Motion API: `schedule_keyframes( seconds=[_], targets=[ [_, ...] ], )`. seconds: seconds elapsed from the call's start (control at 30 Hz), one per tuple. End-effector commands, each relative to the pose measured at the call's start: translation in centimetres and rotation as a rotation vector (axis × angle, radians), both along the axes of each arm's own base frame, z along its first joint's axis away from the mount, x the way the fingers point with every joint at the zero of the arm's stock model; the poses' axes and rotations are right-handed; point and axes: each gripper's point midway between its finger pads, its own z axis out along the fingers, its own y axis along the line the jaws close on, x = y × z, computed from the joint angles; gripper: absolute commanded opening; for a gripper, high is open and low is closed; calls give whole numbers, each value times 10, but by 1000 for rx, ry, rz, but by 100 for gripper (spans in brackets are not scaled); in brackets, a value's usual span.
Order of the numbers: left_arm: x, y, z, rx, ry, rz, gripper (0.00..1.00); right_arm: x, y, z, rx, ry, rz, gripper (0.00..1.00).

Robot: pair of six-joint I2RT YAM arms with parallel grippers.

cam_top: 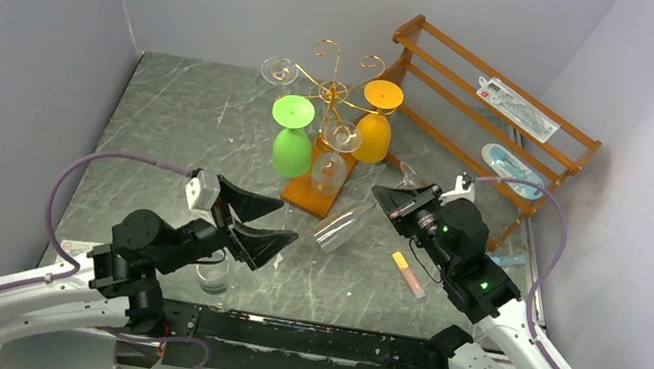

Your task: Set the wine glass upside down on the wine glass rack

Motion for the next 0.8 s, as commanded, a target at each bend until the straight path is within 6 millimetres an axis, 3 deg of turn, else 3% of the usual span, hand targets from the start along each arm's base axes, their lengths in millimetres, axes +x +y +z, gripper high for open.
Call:
schedule_keyframes(
  seconds=[0.0, 0.03, 0.07, 0.23, 0.47, 0.67, 0.77],
  targets=[
    [2, 3, 18, 0, 47, 17, 86, 0, 0, 30, -194, -308, 98, 0],
    [2, 1, 23, 5, 52, 12, 95, -3, 2, 33, -219, -359, 127, 0],
    [1, -2, 25, 19, 61, 2, 97, -7, 3, 35, -239, -411, 153, 0],
    [-2, -23, 38, 49, 97, -60, 97, -31, 5, 57, -306, -679, 252, 0],
    [-17, -47, 58, -21, 123, -197, 97, -59, 15, 76, -404, -922, 402, 0],
    [-24, -48, 73, -46, 74, -239, 96, -78, 32, 84, -442, -1036, 568, 0],
    [-23, -48, 74, -47, 80, -230, 89, -85, 39, 85, -431, -1058, 637, 0]
  ],
)
